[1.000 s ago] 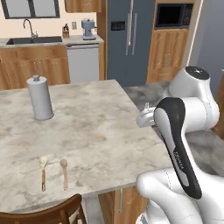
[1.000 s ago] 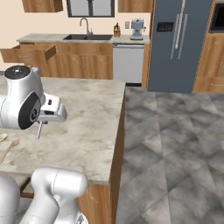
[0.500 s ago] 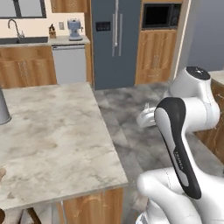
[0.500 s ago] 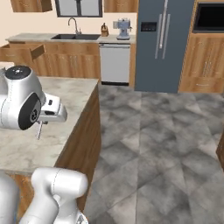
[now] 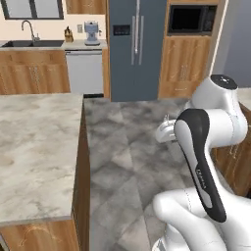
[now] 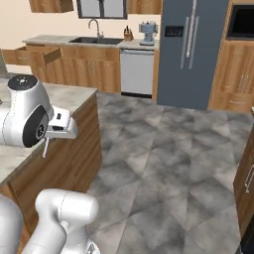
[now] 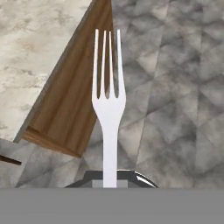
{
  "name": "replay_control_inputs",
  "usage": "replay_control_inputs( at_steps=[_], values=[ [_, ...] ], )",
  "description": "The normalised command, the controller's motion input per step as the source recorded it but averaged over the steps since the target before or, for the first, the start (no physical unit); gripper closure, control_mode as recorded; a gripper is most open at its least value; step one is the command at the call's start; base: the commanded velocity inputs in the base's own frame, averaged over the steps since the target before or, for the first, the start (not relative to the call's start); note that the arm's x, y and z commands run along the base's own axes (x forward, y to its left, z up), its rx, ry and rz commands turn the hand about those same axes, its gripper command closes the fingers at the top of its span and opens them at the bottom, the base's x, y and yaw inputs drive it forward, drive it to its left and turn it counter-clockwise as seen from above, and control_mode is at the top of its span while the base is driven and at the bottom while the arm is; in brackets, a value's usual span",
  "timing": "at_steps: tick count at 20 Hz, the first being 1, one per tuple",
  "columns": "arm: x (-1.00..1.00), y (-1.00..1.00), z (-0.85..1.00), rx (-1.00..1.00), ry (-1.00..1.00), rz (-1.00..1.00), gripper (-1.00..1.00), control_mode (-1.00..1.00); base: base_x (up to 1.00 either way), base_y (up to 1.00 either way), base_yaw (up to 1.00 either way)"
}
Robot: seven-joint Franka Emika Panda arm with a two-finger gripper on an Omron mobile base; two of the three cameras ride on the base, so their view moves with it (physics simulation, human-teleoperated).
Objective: Pick up the metallic utensils from the counter and place them in the open drawer. Make sure not to pick up any wooden utensils.
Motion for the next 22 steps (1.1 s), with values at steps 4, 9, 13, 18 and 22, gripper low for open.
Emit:
replay_control_inputs(
  at_steps=[4,9,13,18,22],
  values=[
    [0.0,0.0,0.0,0.0,0.0,0.0,1.0,1.0,0.53,-0.75,0.52],
    [0.0,0.0,0.0,0.0,0.0,0.0,1.0,1.0,0.97,-0.69,0.31],
    [0.0,0.0,0.0,0.0,0.0,0.0,1.0,1.0,1.0,-0.71,0.34],
    [0.0,0.0,0.0,0.0,0.0,0.0,1.0,1.0,1.0,-0.75,0.44],
    [0.0,0.0,0.0,0.0,0.0,0.0,1.0,1.0,1.0,-0.81,0.53]
  ],
)
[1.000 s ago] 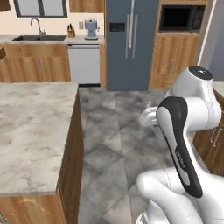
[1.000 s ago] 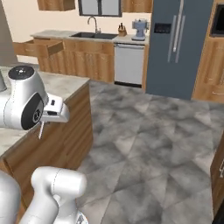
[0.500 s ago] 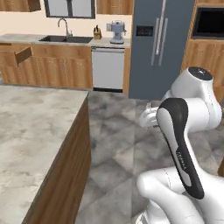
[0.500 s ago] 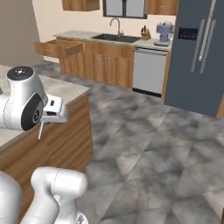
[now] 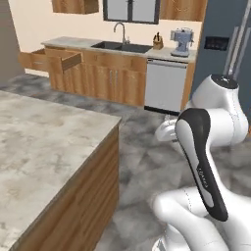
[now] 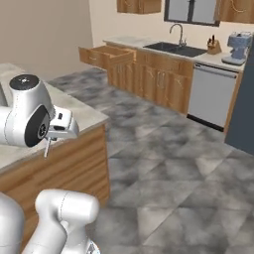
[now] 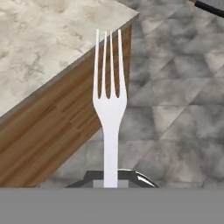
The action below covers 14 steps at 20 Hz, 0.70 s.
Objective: Pick up the metallic utensils from the counter and place them in the open drawer. Make sure not to pick up any wooden utensils.
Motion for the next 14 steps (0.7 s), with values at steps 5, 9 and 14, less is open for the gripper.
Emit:
replay_control_inputs(
  at_steps=[5,9,14],
  values=[
    [0.0,0.0,0.0,0.0,0.0,0.0,1.0,1.0,1.0,-0.94,0.51],
    [0.0,0.0,0.0,0.0,0.0,0.0,1.0,1.0,0.99,-1.0,0.42],
    [0.0,0.0,0.0,0.0,0.0,0.0,1.0,1.0,0.92,-1.0,0.27]
  ],
)
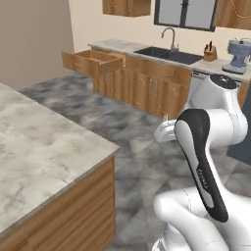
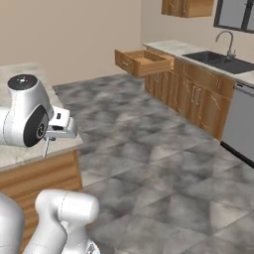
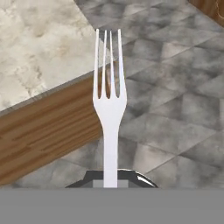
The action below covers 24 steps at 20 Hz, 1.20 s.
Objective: Pick up the metallic utensils from the counter and place them in the open drawer. Make sure not to pick up any wooden utensils.
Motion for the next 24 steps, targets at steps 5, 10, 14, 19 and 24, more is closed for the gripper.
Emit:
replay_control_inputs(
  at_steps=[5,10,14,19,24],
  values=[
    [0.0,0.0,0.0,0.0,0.0,0.0,1.0,1.0,0.88,-1.0,0.19],
    [0.0,0.0,0.0,0.0,0.0,0.0,1.0,1.0,0.97,-0.99,0.16],
    [0.0,0.0,0.0,0.0,0.0,0.0,1.0,1.0,1.0,-0.71,0.05],
    [0.0,0.0,0.0,0.0,0.0,0.0,1.0,1.0,1.0,-0.47,0.05],
    [0.0,0.0,0.0,0.0,0.0,0.0,1.0,1.0,1.0,-0.11,0.15]
  ],
)
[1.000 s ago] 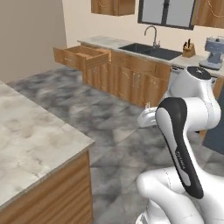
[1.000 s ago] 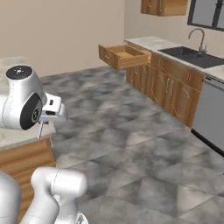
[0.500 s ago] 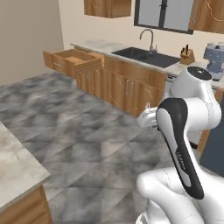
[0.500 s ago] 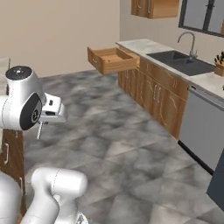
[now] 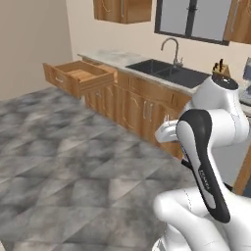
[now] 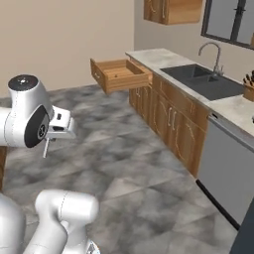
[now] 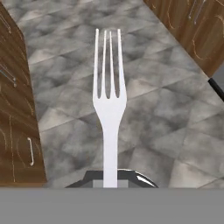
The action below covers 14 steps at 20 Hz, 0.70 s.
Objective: Pick up the metallic utensils from the counter and place them in the open drawer. Make sure not to pick up any wooden utensils.
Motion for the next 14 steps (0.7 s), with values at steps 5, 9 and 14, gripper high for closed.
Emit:
replay_control_inputs(
  at_steps=[5,9,14],
  values=[
    [0.0,0.0,0.0,0.0,0.0,0.0,1.0,1.0,1.0,0.0,0.19],
    [0.0,0.0,0.0,0.0,0.0,0.0,1.0,1.0,1.0,-0.07,0.13],
    [0.0,0.0,0.0,0.0,0.0,0.0,1.0,1.0,1.0,-0.19,0.01]
  ],
)
